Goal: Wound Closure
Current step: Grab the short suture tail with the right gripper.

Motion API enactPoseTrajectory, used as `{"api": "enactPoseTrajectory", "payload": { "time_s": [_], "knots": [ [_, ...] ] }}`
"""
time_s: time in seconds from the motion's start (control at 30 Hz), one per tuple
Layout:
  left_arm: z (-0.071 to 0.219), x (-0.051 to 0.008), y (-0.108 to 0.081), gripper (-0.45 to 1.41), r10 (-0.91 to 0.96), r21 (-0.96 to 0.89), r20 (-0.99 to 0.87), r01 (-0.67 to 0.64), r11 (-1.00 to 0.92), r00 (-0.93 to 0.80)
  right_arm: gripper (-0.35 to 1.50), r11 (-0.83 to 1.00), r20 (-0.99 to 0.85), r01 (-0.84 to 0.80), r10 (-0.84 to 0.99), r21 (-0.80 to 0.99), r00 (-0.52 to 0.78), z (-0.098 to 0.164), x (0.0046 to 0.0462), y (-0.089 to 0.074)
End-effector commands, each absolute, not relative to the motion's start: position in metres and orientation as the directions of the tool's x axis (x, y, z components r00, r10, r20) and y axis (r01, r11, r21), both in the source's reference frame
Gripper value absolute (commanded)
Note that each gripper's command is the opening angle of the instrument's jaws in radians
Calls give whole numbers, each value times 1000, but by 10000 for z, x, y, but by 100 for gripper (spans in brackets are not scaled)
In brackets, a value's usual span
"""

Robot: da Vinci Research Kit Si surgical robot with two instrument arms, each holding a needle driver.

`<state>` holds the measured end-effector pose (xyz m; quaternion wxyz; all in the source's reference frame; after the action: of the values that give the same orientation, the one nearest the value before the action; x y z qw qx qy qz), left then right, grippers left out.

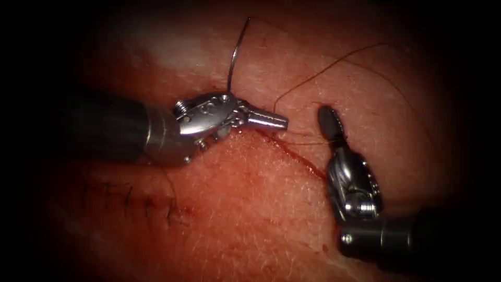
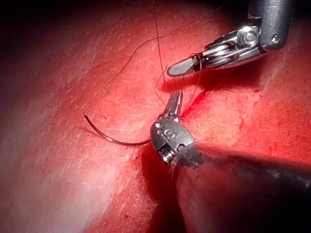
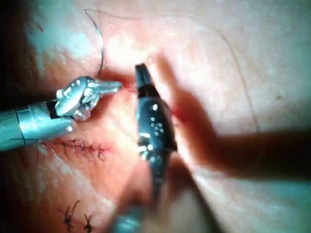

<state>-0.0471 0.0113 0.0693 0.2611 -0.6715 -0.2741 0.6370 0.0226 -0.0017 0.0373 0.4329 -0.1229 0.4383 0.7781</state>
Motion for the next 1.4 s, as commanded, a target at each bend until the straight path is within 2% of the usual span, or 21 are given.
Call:
{"api": "enactPoseTrajectory", "payload": {
  "time_s": [0.03,0.33,0.37,0.4,0.47,0.5,0.57,0.7,1.0,1.1,1.2,1.27,1.3,1.4],
  "knots": [
    [700,-476,109,-45,703,-702,-710,36,-711,38,-35,-236,-569,-783,572,576,-591,371,235,-27],
    [701,-476,111,-45,703,-702,-710,31,-711,38,-35,-207,-561,-773,580,600,-591,367,243,-28],
    [701,-476,111,-45,703,-702,-710,31,-711,38,-25,-203,-564,-771,575,603,-592,370,242,-28],
    [701,-476,111,-45,703,-703,-710,30,-711,39,14,-217,-575,-776,561,593,-596,374,242,-27],
    [701,-477,112,-45,703,-703,-710,30,-711,39,56,-228,-585,-779,547,584,-598,382,240,-25],
    [700,-478,112,-45,704,-703,-710,29,-711,39,66,-229,-586,-779,546,583,-599,388,240,-24],
    [701,-479,112,-45,704,-703,-710,28,-711,39,74,-251,-578,-770,537,586,-615,394,237,-22],
    [700,-481,111,-45,704,-703,-710,26,-711,37,72,-328,-537,-729,511,600,-672,406,231,-24],
    [701,-491,112,-45,704,-703,-710,32,-710,32,72,-351,-544,-727,492,591,-680,409,231,-15],
    [700,-491,111,-45,704,-703,-710,34,-711,32,66,-349,-544,-723,487,596,-683,411,231,-12],
    [700,-490,110,-45,703,-702,-710,36,-711,31,37,-334,-548,-727,490,600,-677,413,232,-10],
    [700,-490,109,-45,703,-702,-710,37,-711,31,-15,-330,-547,-724,488,606,-680,414,233,-9],
    [700,-489,108,-45,703,-702,-711,37,-711,31,-35,-328,-547,-725,489,606,-679,413,233,-9],
    [700,-488,107,-45,703,-701,-711,39,-712,30,-35,-338,-550,-731,494,592,-674,409,232,-9]
  ]
}}
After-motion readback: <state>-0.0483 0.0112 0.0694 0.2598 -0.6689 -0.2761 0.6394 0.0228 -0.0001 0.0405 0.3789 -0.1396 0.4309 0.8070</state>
